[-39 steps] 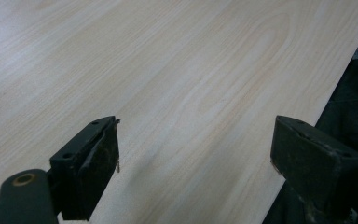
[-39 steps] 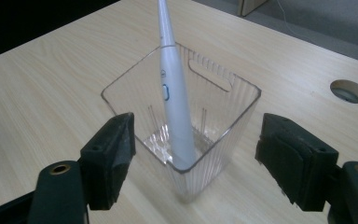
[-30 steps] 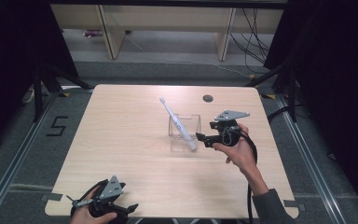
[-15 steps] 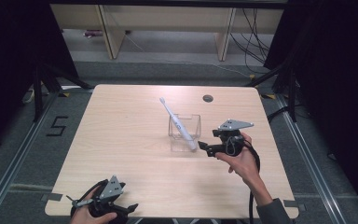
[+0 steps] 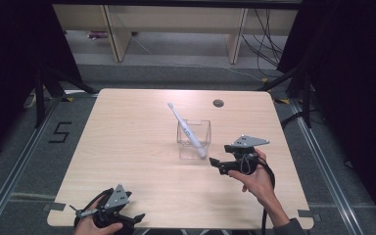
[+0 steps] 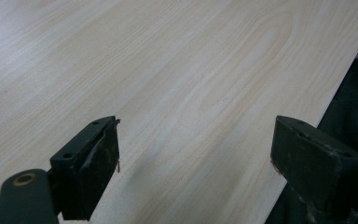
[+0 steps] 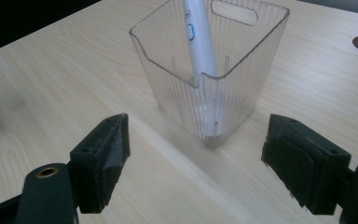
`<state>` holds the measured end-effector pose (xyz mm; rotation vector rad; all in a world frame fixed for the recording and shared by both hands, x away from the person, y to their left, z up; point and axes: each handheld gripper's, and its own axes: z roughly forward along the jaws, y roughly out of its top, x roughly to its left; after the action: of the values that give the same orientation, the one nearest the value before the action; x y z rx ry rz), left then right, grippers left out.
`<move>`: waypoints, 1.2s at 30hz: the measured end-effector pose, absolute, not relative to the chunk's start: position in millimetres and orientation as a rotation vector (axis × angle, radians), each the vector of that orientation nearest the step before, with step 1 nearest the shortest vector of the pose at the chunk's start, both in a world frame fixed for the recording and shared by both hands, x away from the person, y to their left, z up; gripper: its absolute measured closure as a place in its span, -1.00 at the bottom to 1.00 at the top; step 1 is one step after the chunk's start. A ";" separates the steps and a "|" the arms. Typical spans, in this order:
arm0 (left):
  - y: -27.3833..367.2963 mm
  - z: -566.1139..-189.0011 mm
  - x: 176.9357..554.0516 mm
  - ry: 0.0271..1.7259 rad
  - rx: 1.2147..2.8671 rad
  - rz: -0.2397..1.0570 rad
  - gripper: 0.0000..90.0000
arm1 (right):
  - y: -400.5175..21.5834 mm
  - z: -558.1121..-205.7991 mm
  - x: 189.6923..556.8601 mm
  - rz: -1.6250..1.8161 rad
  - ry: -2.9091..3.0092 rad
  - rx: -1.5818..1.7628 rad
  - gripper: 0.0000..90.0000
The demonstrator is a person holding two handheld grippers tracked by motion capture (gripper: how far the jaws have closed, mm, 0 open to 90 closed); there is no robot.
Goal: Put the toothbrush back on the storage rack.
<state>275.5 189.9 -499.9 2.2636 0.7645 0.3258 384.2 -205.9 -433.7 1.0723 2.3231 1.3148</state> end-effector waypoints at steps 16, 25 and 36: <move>191.3 -498.5 274.0 0.792 2.246 0.345 -0.67 | -210.8 -458.0 368.0 1.258 2.359 1.130 -0.49; 191.3 -499.0 275.1 0.786 2.255 0.349 -0.67 | -215.8 -465.9 360.9 1.282 2.392 1.119 -0.50; 191.7 -498.2 274.6 0.779 2.254 0.341 -0.67 | -224.8 -470.7 351.7 1.250 2.363 1.121 -0.52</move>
<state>274.6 191.7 -498.2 2.2543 0.7790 0.3411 351.7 -224.8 -470.7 1.1214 2.3633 1.2495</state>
